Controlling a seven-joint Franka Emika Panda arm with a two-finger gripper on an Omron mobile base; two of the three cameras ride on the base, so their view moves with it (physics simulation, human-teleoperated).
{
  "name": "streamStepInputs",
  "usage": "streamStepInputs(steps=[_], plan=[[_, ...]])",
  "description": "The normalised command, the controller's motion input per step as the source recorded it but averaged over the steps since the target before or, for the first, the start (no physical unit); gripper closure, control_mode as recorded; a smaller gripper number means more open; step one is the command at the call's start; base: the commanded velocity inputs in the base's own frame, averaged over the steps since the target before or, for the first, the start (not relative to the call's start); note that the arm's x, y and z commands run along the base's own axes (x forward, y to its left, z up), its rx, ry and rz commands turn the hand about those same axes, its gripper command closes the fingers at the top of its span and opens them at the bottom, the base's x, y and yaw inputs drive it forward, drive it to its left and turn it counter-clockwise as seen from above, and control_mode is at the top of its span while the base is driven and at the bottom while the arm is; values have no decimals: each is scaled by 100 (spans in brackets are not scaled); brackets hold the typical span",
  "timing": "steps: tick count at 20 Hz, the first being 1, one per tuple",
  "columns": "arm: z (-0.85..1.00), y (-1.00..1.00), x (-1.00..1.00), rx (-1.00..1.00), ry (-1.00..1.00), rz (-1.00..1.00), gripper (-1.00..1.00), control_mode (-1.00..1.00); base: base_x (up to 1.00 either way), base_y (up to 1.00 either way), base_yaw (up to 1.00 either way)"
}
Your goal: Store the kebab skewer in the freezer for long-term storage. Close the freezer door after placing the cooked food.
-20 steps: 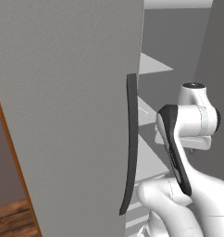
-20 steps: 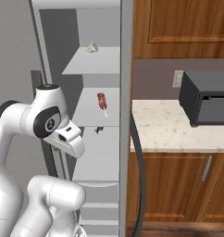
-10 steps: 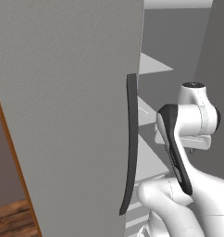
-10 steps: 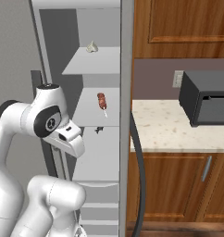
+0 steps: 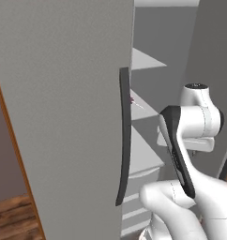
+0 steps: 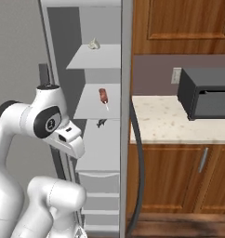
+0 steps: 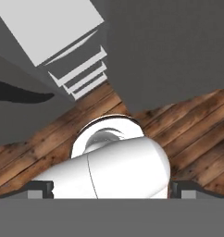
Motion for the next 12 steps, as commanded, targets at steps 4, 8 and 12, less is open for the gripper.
streamStepInputs(steps=[4, 8, 12], plan=[[0, 0, 0, 0, 0, 0, -100, 100, -52, -1, 0], [0, 0, 0, 0, 0, 0, -100, 100, -45, -2, 4], [0, 0, 0, 0, 0, 0, -100, 100, -49, -1, 17]])
